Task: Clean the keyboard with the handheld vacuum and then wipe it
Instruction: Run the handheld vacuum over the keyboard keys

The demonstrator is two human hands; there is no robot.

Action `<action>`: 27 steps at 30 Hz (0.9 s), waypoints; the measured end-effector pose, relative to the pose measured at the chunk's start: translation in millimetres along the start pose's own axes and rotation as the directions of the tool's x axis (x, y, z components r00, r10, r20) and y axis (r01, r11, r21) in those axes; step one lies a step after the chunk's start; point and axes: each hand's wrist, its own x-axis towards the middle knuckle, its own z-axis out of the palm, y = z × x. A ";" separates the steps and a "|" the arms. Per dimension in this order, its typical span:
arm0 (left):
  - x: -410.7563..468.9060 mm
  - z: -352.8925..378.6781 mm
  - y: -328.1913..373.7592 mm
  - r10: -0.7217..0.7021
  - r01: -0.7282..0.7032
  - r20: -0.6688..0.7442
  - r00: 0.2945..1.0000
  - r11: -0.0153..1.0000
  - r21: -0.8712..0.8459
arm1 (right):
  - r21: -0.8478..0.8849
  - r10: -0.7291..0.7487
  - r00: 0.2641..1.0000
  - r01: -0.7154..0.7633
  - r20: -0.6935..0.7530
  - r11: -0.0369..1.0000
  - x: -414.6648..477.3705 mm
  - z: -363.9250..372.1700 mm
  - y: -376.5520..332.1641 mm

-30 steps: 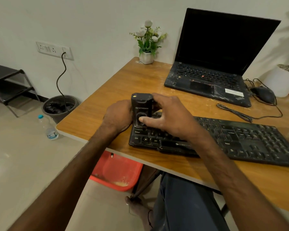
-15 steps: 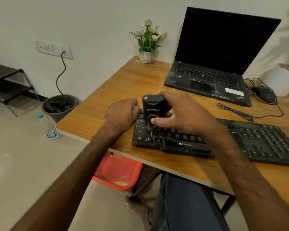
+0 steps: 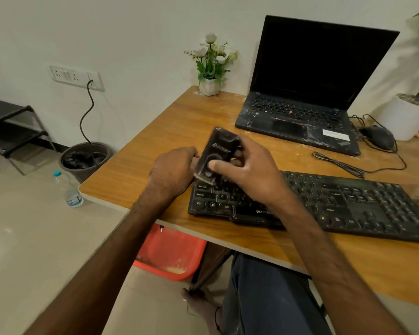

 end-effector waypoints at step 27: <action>-2.3 -1.4 1.4 -0.020 0.020 0.008 1.000 0.996 -0.090 | -0.408 -0.212 0.977 0.192 -0.005 0.893 -4.1 20.9 -22.8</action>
